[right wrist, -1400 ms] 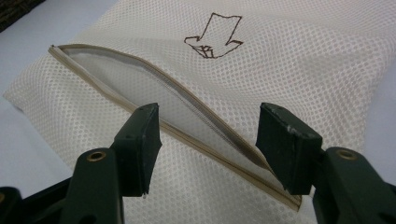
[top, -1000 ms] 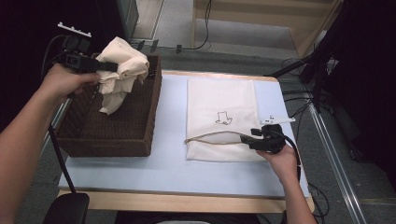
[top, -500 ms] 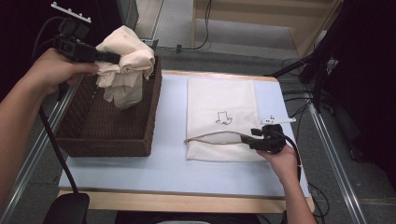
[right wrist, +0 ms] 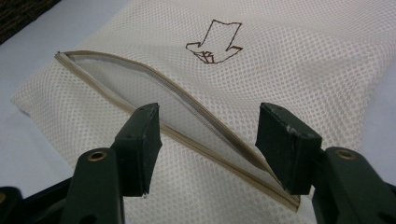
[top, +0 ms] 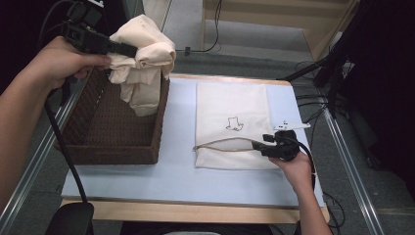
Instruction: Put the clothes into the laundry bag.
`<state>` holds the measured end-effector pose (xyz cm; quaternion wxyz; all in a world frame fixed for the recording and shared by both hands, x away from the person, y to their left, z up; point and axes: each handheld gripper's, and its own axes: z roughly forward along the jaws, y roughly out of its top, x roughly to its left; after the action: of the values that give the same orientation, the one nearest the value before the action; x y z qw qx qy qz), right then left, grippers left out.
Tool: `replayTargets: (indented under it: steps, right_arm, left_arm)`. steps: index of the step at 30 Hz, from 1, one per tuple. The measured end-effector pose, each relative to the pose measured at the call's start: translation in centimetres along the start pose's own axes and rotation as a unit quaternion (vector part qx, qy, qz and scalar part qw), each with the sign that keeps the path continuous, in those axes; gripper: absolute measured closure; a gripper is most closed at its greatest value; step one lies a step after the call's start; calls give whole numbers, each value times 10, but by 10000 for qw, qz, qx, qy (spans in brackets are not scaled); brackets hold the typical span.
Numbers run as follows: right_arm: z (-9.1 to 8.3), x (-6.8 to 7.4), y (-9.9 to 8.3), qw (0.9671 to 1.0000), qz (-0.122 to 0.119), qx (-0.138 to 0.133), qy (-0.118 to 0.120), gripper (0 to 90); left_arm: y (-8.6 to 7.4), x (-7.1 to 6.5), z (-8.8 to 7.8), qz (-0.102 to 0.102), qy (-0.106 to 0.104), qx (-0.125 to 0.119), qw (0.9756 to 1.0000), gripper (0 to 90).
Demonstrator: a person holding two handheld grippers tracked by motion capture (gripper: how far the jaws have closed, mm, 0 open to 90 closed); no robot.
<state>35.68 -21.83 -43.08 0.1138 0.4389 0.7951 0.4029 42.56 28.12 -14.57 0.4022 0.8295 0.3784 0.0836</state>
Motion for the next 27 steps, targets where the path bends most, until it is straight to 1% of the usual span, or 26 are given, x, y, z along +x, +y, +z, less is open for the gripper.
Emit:
replayTargets:
  steps: [5,7,10,15,21,24,26,27]
  right_arm:
    - [0,0,0,10000,30,-11,17,412]
    - [0,0,0,10000,22,-13,22,413]
    - [-1,0,1,10000,24,-11,22,413]
    - [0,0,1,10000,21,-4,36,416]
    - [-1,0,1,10000,14,-18,35,422]
    - [-1,0,1,10000,6,-25,30,424]
    - [-2,0,1,10000,9,-43,29,425]
    - [-2,0,1,10000,22,-34,41,426]
  left_arm:
    - [11,-15,-1,152,-155,0,9998,750]
    - [16,-21,0,161,-214,28,9996,750]
    - [21,-29,1,160,-372,47,9992,750]
    - [27,-44,7,316,-470,69,9984,749]
    - [36,-66,15,561,-638,107,9963,748]
    - [42,-77,17,565,-777,65,9954,748]
    - [45,-86,19,703,-846,62,9939,748]
    - [45,-90,20,725,-877,54,9935,747]
